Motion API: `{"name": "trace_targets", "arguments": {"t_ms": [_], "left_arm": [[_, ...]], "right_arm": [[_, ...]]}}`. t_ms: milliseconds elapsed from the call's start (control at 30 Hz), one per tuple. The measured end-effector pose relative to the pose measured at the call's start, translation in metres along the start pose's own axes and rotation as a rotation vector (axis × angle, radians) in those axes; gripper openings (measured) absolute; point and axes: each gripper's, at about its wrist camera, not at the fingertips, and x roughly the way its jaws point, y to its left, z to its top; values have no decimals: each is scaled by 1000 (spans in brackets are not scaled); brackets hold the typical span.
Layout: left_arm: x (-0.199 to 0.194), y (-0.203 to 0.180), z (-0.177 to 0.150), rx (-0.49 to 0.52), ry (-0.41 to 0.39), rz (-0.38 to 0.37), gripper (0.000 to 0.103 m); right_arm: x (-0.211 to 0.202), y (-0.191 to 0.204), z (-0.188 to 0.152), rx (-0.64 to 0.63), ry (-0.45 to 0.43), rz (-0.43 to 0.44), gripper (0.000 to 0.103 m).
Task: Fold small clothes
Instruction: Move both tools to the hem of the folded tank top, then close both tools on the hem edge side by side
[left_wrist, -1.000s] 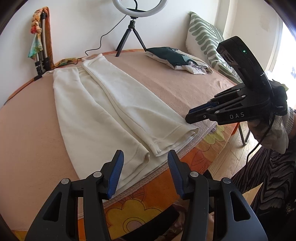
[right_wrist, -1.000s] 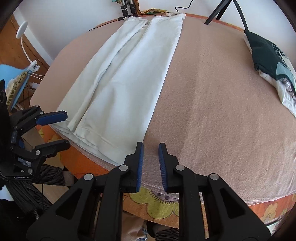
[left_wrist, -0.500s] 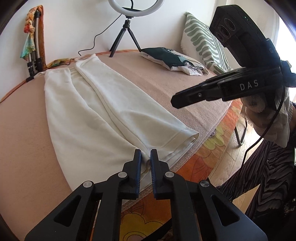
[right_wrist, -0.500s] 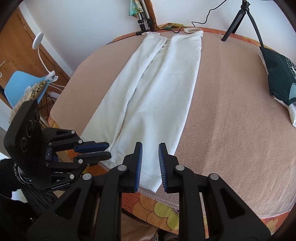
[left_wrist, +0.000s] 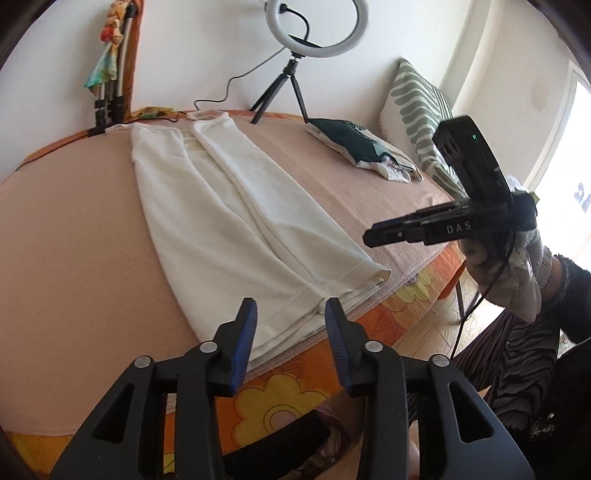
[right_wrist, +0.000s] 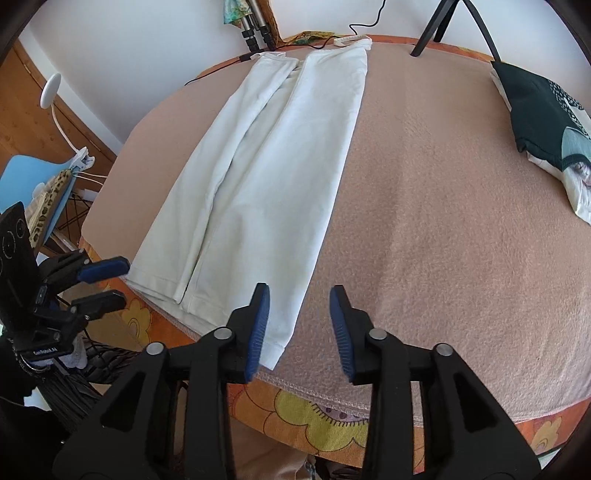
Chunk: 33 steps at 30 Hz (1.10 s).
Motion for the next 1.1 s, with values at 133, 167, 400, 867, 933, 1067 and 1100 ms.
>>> {"name": "trace_targets", "arguments": {"t_ms": [133,167,400,867,933,1067,1100], "left_arm": [[-9,42,-3,-194,17,14,55],[-7,51,-6,-246,30,4,55],[14,50,-15,-286,106,-57,52],[6,54,-15,-320,55,-92,4],[12,57,-19,-320,73,-77,4],[19,59,-24,-332,96,-90,4],[17,59,-23,-330,90,-96,4]], "right_arm": [[4,-8,-8,62,24,67,45],[6,-8,-9,69,28,72,45],[11,-3,-17,61,33,72,45],[8,-4,-17,56,18,95,4],[3,-6,-16,54,0,83,3],[9,-7,-19,69,30,126,4],[9,-8,-19,75,37,137,7]]}}
